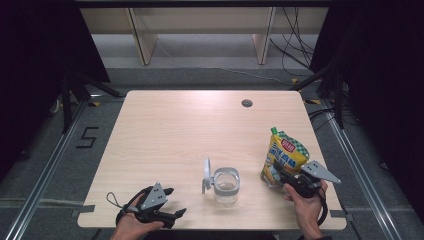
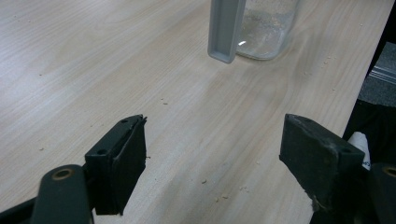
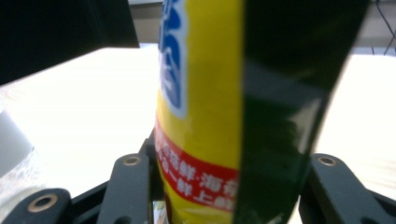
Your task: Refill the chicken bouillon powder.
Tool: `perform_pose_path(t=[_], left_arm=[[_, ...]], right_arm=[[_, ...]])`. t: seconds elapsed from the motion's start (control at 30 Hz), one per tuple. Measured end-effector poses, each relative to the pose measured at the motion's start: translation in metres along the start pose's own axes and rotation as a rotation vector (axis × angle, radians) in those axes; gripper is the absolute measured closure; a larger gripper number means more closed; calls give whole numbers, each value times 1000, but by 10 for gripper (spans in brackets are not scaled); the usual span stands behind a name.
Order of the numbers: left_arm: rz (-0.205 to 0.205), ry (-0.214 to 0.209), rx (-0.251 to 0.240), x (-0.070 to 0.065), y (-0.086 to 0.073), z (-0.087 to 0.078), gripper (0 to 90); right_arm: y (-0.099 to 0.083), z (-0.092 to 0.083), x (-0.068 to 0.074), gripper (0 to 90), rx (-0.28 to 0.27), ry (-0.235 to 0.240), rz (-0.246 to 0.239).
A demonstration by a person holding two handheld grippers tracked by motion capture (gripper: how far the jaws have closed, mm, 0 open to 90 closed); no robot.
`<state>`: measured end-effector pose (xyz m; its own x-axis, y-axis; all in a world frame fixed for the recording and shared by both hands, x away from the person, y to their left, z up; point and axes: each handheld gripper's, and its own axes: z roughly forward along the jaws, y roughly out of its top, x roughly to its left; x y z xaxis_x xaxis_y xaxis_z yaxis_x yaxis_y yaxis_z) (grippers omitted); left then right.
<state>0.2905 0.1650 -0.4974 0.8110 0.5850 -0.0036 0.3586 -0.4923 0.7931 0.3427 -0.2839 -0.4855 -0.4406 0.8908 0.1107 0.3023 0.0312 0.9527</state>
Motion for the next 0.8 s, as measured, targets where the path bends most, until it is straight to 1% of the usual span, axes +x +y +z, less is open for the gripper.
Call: perform_pose_path(t=[0.03,0.07,0.1,0.13,0.17,0.2,0.23,0.27,0.3,0.33,0.37,0.4,0.43,0.47,0.5,0.53,0.57,0.6,0.63,0.67,0.7,0.73,0.8], left_arm=[[-4,0,-11,0,-1,1,220],[0,1,-12,0,-1,1,220],[-4,-1,-9,0,-1,1,220],[-4,1,-5,0,0,0,220],[-5,6,-10,0,-1,0,220],[-27,2,-35,-1,-1,2,220],[-26,3,-36,-1,-1,2,220],[-21,8,-28,-1,-1,1,220],[-6,9,-27,0,-1,1,220],[-28,7,-42,-1,-1,1,220],[-19,8,-39,-1,-1,1,220],[-13,3,-41,0,-1,1,220],[-28,7,-41,-1,-1,1,220],[-21,10,-36,-1,-1,1,220],[-28,7,-43,-1,-1,1,220],[-34,6,-41,-1,-1,1,220],[-18,10,-40,0,-1,1,220],[3,8,-24,1,-1,0,220],[-20,10,-28,0,-1,0,220],[-19,10,-28,0,-1,0,220],[-19,10,-28,0,-1,0,220],[-13,16,-16,1,-1,-1,220],[-20,13,-21,0,-1,0,220]], right_arm=[[1,0,1,537,-12,-12,-44],[3,-2,4,538,-13,-17,-47],[4,-3,6,538,-6,-1,-51],[8,-5,7,538,-33,-7,-143],[8,-5,7,538,-33,-7,-143],[10,-7,10,539,-25,-12,-145],[11,-10,14,539,-17,0,-134],[12,-11,16,539,-23,7,-145],[14,-14,20,539,-14,-3,-176],[16,-16,22,539,-9,-3,-210],[17,-18,26,539,-3,-5,-236],[20,-19,24,540,-18,-8,-315],[21,-22,30,540,4,-1,-325],[23,-24,31,540,6,-2,-354],[24,-26,33,541,-6,-9,-407],[26,-28,38,541,7,-12,-435],[27,-30,40,541,4,-24,-470],[28,-32,43,542,6,-26,-491],[30,-33,44,542,1,-31,-525],[31,-34,46,542,5,-35,-535],[31,-36,49,542,12,-38,-567],[33,-37,51,542,21,-41,-602],[34,-39,59,543,49,-60,-690]])
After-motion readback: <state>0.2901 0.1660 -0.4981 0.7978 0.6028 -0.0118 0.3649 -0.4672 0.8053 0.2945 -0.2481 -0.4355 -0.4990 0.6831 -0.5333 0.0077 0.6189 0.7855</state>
